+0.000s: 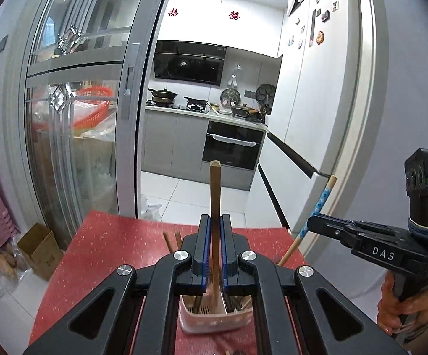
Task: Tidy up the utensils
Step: 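Lift both held chopsticks up over the caddy with both tools, then lower the chopsticks into the caddy and open both tools to release them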
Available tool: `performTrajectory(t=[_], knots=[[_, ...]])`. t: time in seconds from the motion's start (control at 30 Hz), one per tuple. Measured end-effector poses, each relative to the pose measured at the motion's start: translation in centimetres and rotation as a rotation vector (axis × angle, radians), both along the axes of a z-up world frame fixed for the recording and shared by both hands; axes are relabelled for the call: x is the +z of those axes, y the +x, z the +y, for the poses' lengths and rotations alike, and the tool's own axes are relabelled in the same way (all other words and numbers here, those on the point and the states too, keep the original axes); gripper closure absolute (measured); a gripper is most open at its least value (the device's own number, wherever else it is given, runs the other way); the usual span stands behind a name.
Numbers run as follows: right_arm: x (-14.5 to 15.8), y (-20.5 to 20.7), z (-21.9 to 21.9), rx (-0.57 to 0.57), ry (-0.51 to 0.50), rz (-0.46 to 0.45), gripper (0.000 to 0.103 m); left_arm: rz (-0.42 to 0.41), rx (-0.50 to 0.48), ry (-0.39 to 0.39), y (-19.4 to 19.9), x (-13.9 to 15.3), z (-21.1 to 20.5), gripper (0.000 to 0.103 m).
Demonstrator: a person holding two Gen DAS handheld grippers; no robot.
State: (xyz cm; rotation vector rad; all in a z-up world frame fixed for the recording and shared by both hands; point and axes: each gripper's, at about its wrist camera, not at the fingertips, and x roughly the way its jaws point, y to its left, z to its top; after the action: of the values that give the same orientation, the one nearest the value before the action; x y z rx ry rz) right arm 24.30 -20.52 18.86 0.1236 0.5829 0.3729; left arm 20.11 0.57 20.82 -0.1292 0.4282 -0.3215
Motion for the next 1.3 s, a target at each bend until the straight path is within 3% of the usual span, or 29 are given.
performTrajectory(t=[0.2, 0.5, 0.83, 1.3], knots=[[-1.0, 2.1, 0.0, -0.024, -0.015, -0.002, 0.095, 0.033, 0.014, -0.010, 2.5, -1.8, -0.4, 0.073], [-5.5, 4.5, -0.9, -0.041, 0.022, 0.067, 0.095, 0.111, 0.033, -0.018, 4.7, -6.3, -0.6, 0.073], [-9.5, 5.7, -1.4, -0.041, 0.026, 0.150, 0.095, 0.189, 0.058, 0.057, 5.7, -10.3, -1.5, 0.073], [-13.1, 7.3, -2.1, -0.050, 0.054, 0.271, 0.095, 0.246, 0.088, 0.163, 6.0, -13.1, -2.2, 0.073]])
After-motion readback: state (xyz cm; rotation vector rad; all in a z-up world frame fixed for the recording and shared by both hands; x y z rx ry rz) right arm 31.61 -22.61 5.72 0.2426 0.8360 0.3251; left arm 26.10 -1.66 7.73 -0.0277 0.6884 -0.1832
